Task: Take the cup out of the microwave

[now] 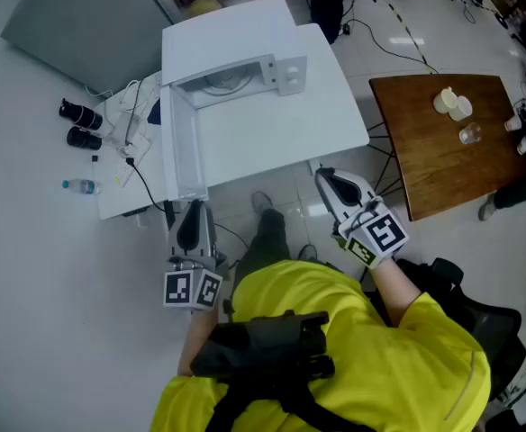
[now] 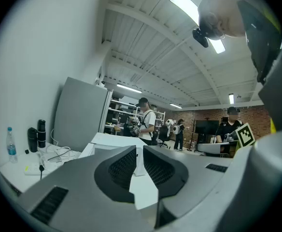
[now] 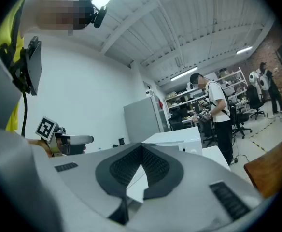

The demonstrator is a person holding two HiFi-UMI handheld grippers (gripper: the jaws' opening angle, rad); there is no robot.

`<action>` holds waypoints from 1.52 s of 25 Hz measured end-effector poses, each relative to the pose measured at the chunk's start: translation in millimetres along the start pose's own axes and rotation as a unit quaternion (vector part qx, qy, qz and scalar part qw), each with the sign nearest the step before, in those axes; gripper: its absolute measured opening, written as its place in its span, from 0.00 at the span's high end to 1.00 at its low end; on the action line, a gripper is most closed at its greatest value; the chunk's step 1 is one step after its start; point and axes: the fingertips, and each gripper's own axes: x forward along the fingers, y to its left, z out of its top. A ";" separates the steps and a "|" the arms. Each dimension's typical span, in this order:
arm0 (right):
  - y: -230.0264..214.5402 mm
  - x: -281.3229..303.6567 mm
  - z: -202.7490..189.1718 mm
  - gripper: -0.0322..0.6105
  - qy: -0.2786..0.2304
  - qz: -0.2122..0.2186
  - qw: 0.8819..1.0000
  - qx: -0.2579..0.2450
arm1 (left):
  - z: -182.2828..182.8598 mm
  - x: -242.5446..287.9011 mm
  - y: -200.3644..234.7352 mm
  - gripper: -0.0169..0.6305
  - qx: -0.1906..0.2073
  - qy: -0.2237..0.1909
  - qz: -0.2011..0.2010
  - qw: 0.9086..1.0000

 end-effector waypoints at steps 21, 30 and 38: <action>-116.1 331.3 -118.2 0.34 0.131 0.056 0.989 -0.038 | -4.7 194.9 101.0 0.91 -0.053 0.070 0.003 0.996; -177.9 468.6 -194.0 0.27 0.135 -0.025 0.988 -0.070 | -57.9 223.9 102.1 0.91 -0.062 0.109 0.008 0.992; -195.7 513.8 -227.9 0.27 0.175 -0.039 0.978 -0.106 | -69.8 220.3 115.4 0.91 -0.079 0.118 0.026 0.990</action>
